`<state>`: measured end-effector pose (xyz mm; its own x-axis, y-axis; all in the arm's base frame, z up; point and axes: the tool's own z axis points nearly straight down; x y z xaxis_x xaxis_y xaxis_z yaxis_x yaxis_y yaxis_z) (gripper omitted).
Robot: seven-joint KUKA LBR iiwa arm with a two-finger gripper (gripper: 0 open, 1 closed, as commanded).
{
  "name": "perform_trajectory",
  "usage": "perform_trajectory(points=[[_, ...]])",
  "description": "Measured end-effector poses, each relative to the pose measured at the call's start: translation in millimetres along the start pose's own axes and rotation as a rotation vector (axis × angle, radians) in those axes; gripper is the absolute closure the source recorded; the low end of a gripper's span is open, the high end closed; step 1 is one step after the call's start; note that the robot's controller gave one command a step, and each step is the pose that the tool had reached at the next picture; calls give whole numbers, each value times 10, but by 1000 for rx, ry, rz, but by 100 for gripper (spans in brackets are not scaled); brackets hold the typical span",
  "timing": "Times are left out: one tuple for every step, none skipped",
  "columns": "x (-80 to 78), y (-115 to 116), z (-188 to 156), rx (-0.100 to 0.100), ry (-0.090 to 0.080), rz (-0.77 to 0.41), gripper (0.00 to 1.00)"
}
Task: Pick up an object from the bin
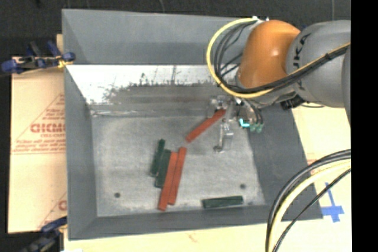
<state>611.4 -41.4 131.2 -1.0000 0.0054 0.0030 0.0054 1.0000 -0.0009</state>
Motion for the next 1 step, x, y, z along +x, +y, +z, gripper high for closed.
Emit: perform_trajectory(points=[[-21, -2, -43, 1, -8, 0, 0]])
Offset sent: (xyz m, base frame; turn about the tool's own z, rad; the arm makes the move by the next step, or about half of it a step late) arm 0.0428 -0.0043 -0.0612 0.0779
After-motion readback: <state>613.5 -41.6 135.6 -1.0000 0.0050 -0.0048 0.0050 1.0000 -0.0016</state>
